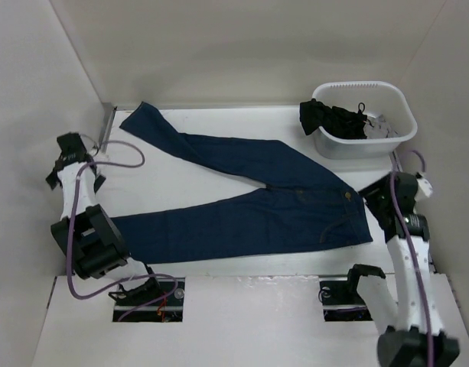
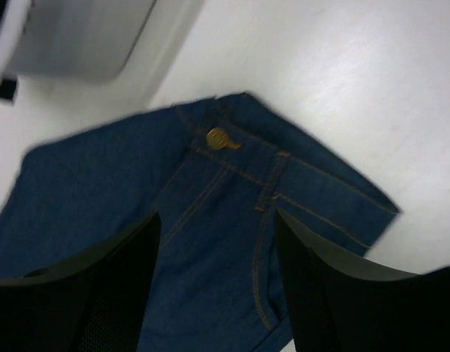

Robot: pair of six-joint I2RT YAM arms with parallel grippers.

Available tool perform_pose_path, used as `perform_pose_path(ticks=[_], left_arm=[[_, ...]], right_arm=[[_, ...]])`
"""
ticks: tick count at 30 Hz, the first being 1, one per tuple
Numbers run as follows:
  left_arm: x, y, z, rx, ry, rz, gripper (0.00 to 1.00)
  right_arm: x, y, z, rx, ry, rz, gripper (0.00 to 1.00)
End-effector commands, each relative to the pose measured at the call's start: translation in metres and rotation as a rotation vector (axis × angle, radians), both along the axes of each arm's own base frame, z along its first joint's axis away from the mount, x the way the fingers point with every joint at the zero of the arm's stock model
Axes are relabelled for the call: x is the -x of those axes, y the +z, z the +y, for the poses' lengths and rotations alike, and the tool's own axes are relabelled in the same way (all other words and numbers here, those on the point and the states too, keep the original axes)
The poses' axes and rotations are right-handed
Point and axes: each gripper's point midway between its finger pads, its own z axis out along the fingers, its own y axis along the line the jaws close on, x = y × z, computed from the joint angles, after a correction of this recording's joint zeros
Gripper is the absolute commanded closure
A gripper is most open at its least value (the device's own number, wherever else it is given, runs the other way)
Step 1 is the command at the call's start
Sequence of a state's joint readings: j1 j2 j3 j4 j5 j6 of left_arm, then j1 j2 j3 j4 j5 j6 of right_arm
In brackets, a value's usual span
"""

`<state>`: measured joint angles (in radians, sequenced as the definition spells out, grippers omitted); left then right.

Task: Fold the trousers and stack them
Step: Fold the trousers

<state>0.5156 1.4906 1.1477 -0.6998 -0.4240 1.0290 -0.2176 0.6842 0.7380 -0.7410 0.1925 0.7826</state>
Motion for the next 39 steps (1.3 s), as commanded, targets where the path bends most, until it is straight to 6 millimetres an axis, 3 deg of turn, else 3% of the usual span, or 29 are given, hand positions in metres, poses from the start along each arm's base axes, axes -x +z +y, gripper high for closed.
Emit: perform_pose_path(ticks=[1, 5, 8, 11, 15, 18, 21, 24, 27, 31, 37, 39], left_arm=[[-0.091, 0.036, -0.029, 0.07, -0.034, -0.302, 0.26], [-0.193, 0.041, -0.08, 0.366, 0.018, -0.567, 0.25], [-0.257, 0.031, -0.116, 0.517, 0.047, -0.643, 0.25], [-0.315, 0.024, -0.139, 0.576, 0.064, -0.733, 0.25], [-0.367, 0.013, -0.162, 0.601, 0.009, -0.817, 0.25], [-0.389, -0.022, -0.167, 0.519, -0.016, -0.788, 0.23], [-0.385, -0.07, -0.16, 0.377, -0.033, -0.641, 0.22], [-0.358, -0.113, -0.149, 0.3, -0.036, -0.458, 0.23], [-0.321, -0.14, -0.13, 0.282, -0.009, -0.326, 0.27], [-0.267, -0.149, -0.114, 0.287, 0.019, -0.225, 0.29], [-0.201, -0.128, -0.112, 0.289, -0.052, -0.13, 0.32], [-0.18, -0.118, -0.113, 0.274, -0.098, -0.077, 0.32]], right_arm=[[-0.058, 0.006, 0.03, 0.037, 0.156, -0.045, 0.32], [-0.089, -0.025, 0.059, 0.108, 0.296, 0.084, 0.29], [-0.098, -0.043, 0.069, 0.071, 0.295, 0.103, 0.29], [-0.103, -0.057, 0.073, 0.043, 0.281, 0.102, 0.29], [-0.104, -0.076, 0.083, 0.03, 0.295, 0.144, 0.3], [-0.103, -0.086, 0.084, 0.016, 0.287, 0.17, 0.32], [-0.099, -0.091, 0.085, -0.015, 0.257, 0.18, 0.31], [-0.092, -0.098, 0.084, -0.07, 0.206, 0.188, 0.31], [-0.082, -0.106, 0.08, -0.114, 0.155, 0.194, 0.31], [-0.069, -0.112, 0.075, -0.138, 0.116, 0.202, 0.31], [-0.053, -0.111, 0.072, -0.127, 0.12, 0.222, 0.32], [-0.062, -0.096, 0.072, -0.073, 0.171, 0.208, 0.32]])
